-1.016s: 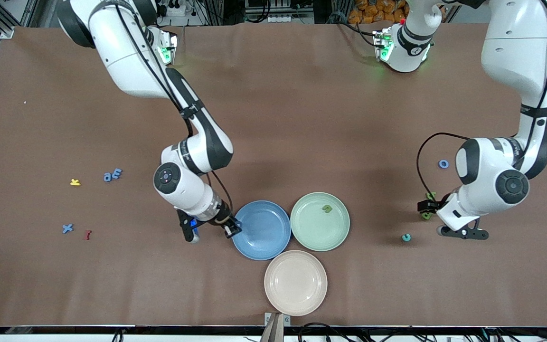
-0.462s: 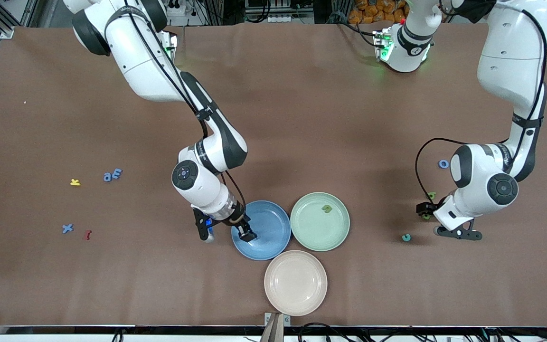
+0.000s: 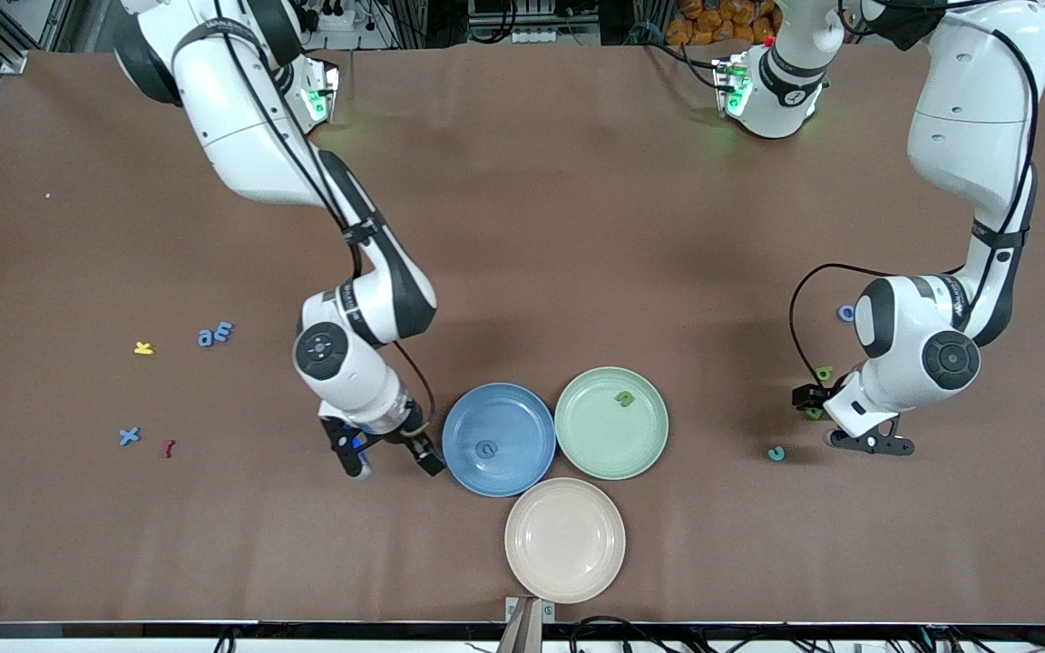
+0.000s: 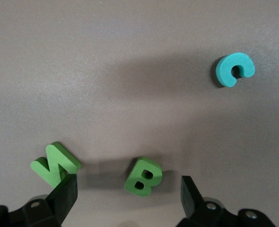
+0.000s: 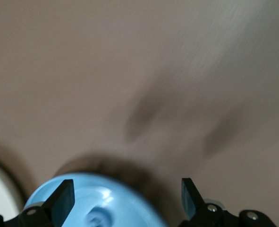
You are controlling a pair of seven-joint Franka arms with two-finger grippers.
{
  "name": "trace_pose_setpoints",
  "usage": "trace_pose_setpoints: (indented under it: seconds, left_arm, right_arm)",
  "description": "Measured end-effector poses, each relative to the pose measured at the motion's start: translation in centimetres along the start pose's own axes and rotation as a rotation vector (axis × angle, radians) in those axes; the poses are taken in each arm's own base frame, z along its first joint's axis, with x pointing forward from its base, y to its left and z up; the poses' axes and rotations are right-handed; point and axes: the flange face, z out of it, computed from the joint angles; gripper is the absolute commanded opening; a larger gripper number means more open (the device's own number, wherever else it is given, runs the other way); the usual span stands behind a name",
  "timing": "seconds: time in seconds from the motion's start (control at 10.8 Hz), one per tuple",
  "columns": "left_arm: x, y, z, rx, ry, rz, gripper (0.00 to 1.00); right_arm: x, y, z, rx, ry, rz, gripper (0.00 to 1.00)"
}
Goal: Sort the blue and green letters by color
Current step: 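Grasp the green B with the left gripper while the right gripper returns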
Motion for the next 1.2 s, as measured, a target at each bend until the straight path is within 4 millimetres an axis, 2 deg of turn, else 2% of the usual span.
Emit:
trace_pose_setpoints:
  seconds: [0.18,0.28,0.46,0.65,0.83,1.02,1.2]
  left_arm:
    - [-0.2,0.1,0.3,-0.001,-0.003,0.001,0.52]
    - [-0.2,0.2,0.4,-0.003,-0.005,0.003,0.4]
    - [-0.2,0.6,0.3,-0.011,-0.003,-0.001,0.25]
    - [-0.1,0.9,0.1,-0.015,0.001,-0.006,0.22]
    - [0.0,1.4,0.1,-0.019,0.003,-0.02,0.2]
    - [0.2,2.6,0.0,-0.028,0.008,-0.039,0.19]
    - [0.7,3.9,-0.5,-0.03,0.024,-0.057,0.19]
  right_arm:
    - [3.5,3.2,-1.0,-0.048,0.0,-0.12,1.0]
    - [5.1,4.8,-2.2,-0.065,-0.002,-0.172,1.0]
    - [8.6,8.6,-4.8,-0.101,-0.013,-0.272,1.0]
    - [11.3,13.2,-5.7,-0.158,-0.029,-0.396,1.0]
    - [11.6,16.7,-5.8,-0.213,-0.039,-0.473,1.0]
    - [11.2,19.4,-6.3,-0.251,-0.051,-0.51,1.0]
    - [13.2,23.4,-6.7,-0.276,-0.077,-0.559,1.0]
